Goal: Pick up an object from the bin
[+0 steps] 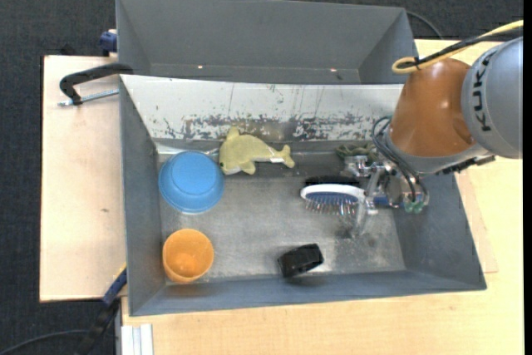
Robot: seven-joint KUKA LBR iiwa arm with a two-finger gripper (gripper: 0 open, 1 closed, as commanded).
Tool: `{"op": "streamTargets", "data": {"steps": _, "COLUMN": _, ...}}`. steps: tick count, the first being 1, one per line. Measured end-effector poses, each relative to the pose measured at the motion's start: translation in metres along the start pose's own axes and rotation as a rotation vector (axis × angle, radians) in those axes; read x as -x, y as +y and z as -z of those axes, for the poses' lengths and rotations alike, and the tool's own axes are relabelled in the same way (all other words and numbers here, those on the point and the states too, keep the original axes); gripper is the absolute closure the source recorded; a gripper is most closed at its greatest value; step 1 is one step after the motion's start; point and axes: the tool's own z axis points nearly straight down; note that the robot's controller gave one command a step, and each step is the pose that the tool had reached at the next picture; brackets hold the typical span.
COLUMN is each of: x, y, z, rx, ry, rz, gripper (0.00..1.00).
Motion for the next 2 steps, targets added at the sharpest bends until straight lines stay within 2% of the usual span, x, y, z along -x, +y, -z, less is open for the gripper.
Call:
{"op": "streamTargets", "data": {"steps": 1, "x": 0.003, "y": 0.005, "z": 0.004, "rx": 0.002, "ry": -0.009, "rz": 0.007, "gripper": 1.0}}
{"op": "streamTargets", "data": {"steps": 2, "x": -0.006, "y": 0.013, "z": 0.147, "rx": 0.001, "ry": -0.023, "rz": -0.006, "gripper": 1.0}}
